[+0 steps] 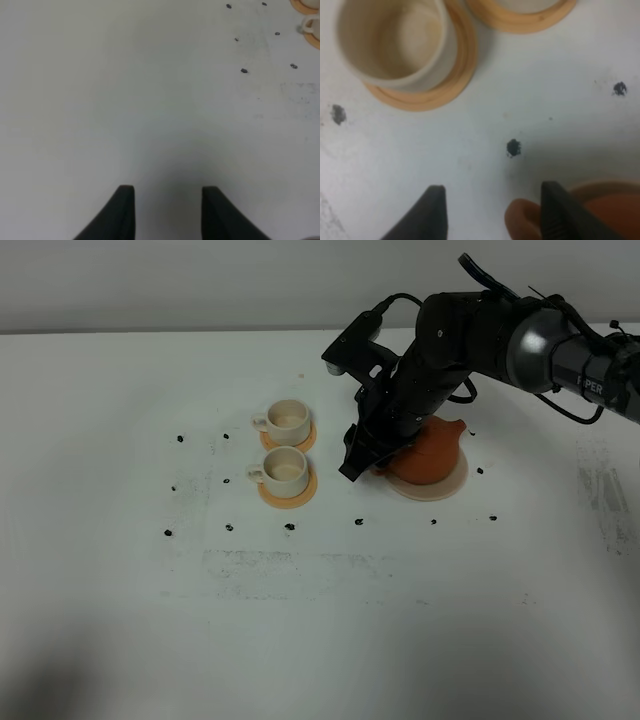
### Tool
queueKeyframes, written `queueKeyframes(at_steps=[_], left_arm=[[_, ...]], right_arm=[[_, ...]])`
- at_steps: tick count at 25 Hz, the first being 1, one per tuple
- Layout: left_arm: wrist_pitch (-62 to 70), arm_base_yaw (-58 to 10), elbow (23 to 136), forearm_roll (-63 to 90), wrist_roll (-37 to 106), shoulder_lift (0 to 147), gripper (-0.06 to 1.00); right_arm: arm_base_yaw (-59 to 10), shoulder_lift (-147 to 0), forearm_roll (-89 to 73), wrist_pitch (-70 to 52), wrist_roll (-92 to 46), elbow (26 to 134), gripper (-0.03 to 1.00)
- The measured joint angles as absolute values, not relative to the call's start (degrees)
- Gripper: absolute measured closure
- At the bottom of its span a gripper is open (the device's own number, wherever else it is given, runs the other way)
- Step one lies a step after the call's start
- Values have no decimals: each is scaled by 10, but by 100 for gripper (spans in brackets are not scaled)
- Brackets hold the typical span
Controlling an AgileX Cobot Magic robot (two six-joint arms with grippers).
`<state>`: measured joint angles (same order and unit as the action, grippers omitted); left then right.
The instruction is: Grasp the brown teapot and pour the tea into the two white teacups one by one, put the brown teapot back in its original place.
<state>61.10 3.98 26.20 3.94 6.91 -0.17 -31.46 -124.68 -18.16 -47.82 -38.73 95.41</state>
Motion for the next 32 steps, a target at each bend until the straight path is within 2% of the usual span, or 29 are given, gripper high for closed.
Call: queueKeyframes(at_steps=[25,32], left_arm=[[611,40,262,39,69,-2,60],[611,40,262,39,69,-2,60]], right_arm=[[-315,-1247,-188,-547,-390,958,53],[-315,-1247,-192,-565,-389,997,53]])
